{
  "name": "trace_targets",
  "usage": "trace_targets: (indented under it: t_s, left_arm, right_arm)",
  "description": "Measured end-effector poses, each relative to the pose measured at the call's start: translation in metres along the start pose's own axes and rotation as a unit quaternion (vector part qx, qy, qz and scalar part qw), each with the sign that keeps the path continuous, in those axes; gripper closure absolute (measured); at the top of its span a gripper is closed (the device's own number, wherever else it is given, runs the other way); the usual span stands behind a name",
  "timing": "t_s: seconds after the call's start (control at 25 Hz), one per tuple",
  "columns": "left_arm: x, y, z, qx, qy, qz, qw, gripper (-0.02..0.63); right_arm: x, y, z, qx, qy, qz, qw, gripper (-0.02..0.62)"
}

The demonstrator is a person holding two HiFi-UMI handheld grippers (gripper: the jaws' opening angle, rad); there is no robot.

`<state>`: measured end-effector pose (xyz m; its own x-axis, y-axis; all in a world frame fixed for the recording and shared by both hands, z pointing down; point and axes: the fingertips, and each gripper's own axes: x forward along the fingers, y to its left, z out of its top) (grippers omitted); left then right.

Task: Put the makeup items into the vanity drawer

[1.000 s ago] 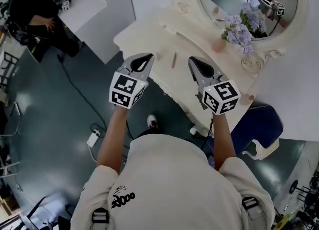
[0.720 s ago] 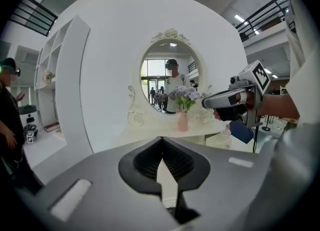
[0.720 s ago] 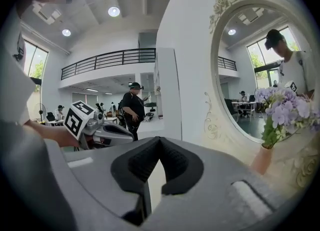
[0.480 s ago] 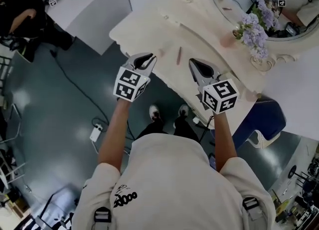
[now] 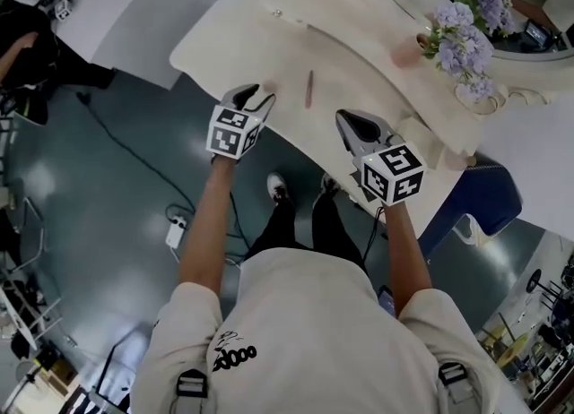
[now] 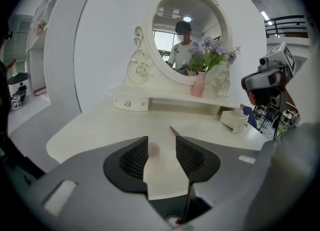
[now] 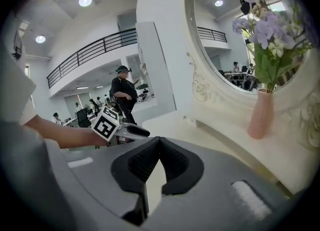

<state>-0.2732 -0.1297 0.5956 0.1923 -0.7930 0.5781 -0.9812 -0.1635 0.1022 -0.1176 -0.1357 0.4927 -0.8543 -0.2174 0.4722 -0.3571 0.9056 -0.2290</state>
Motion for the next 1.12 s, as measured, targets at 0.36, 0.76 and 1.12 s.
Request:
trace_targets:
  t_s: [0.36, 0.76, 1.12]
  left_arm:
    - [0.043, 0.024, -0.027, 0.035, 0.036, 0.040, 0.9979, 0.405]
    - [0.037, 0.021, -0.024, 0.047, 0.050, 0.058, 0.9960, 0.468]
    - [0.030, -0.058, 0.052, 0.084, -0.006, -0.008, 0.9964, 0.474]
  right_arm:
    - [-0.018, -0.024, -0.028, 0.000, 0.014, -0.032, 0.999, 0.592]
    - [-0.048, -0.032, -0.022, 0.000, -0.008, -0.059, 0.998, 0.592]
    - [-0.104, -0.071, -0.011, 0.040, -0.060, -0.130, 0.989, 0.592]
